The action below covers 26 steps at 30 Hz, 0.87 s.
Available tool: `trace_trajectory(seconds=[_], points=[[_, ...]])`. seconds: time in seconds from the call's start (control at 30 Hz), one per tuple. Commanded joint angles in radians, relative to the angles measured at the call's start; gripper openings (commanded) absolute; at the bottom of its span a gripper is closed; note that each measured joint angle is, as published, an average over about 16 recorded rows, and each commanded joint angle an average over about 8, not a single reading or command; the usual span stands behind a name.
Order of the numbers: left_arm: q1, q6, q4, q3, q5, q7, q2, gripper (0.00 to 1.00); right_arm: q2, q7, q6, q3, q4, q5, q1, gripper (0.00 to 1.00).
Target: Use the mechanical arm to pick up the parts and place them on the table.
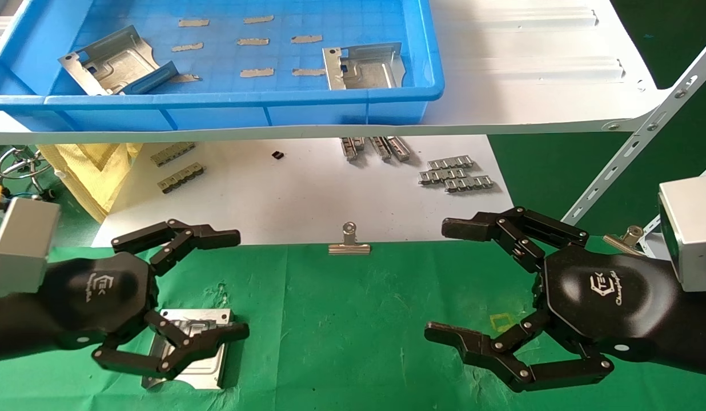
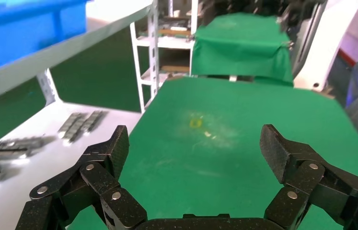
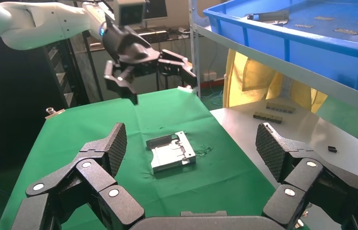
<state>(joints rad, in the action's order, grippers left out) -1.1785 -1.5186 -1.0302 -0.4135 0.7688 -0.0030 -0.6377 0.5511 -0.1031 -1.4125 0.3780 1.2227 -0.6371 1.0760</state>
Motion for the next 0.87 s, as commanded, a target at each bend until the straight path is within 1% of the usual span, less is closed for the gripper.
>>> trace_trajectory(seconds=[0.03,0.47,0.63,0.87], points=[[0.015,0.003,-0.036,0.019,-0.005,-0.026,0.004,1.0,0.0,0.0,0.0,0.0,0.0,0.0,0.0,1.0],[0.104,0.022,-0.254,0.134,-0.038,-0.182,0.026,1.0,0.0,0.0,0.0,0.0,0.0,0.0,0.0,1.0],[0.119,0.025,-0.289,0.153,-0.044,-0.2,0.03,1.0,0.0,0.0,0.0,0.0,0.0,0.0,0.0,1.0],[0.115,0.025,-0.279,0.148,-0.045,-0.194,0.03,1.0,0.0,0.0,0.0,0.0,0.0,0.0,0.0,1.0]])
